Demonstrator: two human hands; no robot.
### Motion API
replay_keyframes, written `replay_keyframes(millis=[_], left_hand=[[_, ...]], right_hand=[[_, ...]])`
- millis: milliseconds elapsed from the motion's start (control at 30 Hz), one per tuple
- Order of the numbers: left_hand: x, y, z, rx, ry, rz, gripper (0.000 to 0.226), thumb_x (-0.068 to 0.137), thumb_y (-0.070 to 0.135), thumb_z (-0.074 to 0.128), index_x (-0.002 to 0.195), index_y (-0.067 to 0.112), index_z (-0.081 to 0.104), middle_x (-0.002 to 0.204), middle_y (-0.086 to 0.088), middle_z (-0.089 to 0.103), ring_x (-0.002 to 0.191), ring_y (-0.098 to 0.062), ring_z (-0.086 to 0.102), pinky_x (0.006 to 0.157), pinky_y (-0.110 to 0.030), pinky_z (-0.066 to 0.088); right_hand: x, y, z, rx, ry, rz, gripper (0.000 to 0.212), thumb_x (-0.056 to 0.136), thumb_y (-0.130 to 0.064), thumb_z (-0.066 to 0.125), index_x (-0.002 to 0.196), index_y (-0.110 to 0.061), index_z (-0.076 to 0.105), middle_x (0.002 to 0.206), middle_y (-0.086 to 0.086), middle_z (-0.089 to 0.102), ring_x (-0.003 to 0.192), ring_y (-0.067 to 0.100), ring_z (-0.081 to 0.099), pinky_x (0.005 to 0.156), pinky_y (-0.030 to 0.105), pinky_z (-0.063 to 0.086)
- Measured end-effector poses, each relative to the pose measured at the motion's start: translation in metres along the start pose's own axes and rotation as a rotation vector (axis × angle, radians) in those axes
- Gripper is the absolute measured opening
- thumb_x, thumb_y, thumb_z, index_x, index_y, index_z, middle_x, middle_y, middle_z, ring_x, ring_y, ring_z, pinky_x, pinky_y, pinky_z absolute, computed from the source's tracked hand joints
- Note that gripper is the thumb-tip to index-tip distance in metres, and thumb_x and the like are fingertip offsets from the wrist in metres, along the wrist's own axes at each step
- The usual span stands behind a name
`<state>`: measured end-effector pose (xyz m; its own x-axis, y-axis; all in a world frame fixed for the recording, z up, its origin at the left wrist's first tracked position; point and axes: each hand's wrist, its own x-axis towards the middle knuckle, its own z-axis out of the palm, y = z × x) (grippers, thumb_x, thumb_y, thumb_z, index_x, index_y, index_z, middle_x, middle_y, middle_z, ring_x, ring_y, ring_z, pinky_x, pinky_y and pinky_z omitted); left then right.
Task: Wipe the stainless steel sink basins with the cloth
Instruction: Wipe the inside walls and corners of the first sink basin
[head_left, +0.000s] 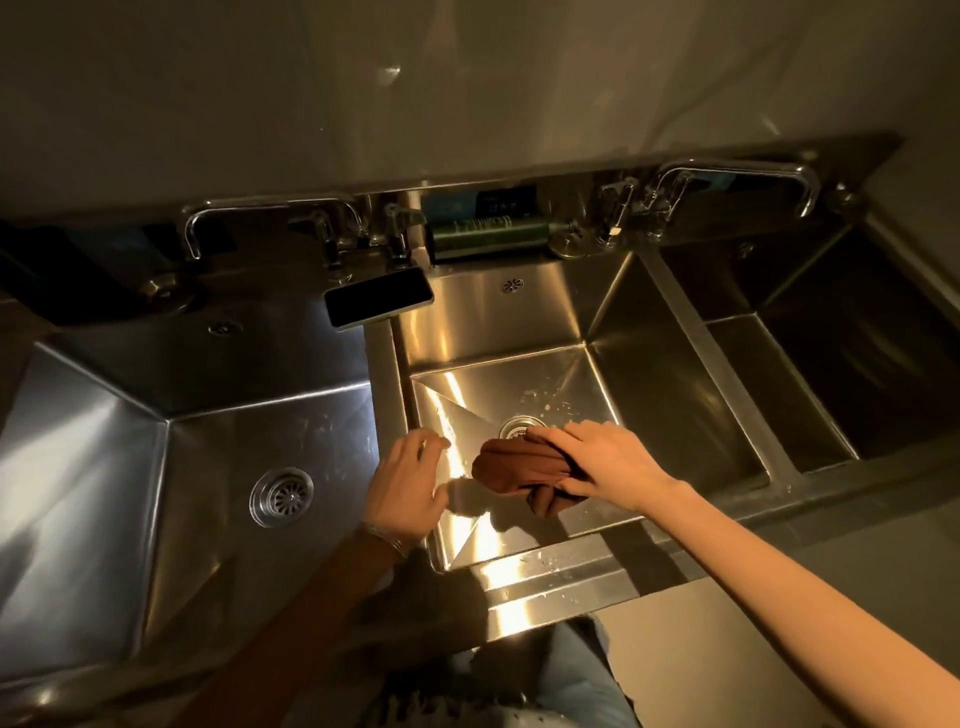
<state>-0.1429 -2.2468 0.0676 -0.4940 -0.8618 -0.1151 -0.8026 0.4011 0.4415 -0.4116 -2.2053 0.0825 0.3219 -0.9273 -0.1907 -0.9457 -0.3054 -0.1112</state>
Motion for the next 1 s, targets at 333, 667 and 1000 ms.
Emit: replay_keyframes(millis=[333,667,1000], left_hand=[[-0.017,0.052,0.044,0.050,0.118,-0.203,0.036,0.067,0.007,0.071,0.102,0.006,0.067,0.109,-0.019,0.064,0.097,-0.038,0.062,0.083,-0.048,0.051],[-0.070,0.081,0.038,-0.007,0.237,-0.616,0.043,0.079,0.008,0.062,0.121,0.000,0.056,0.133,-0.019,0.046,0.121,-0.037,0.043,0.104,-0.042,0.034],[-0.128,0.081,0.060,-0.092,0.276,-0.559,0.032,0.087,0.010,0.054,0.115,-0.002,0.062,0.132,-0.025,0.051,0.123,-0.041,0.048,0.101,-0.053,0.041]], right_hand=[[-0.019,0.116,0.006,-0.046,-0.128,-0.143,0.061,0.082,-0.042,0.065,0.136,-0.034,0.037,0.117,-0.001,0.054,0.090,0.020,0.059,0.075,0.031,0.043],[-0.050,0.094,-0.008,0.446,-0.045,-0.415,0.068,0.078,-0.034,0.075,0.137,-0.033,0.040,0.134,-0.010,0.053,0.118,0.011,0.054,0.096,0.029,0.047],[-0.077,-0.012,0.046,0.076,0.055,-0.526,0.069,0.078,-0.035,0.066,0.142,-0.031,0.040,0.150,0.008,0.037,0.134,0.035,0.038,0.086,0.050,0.048]])
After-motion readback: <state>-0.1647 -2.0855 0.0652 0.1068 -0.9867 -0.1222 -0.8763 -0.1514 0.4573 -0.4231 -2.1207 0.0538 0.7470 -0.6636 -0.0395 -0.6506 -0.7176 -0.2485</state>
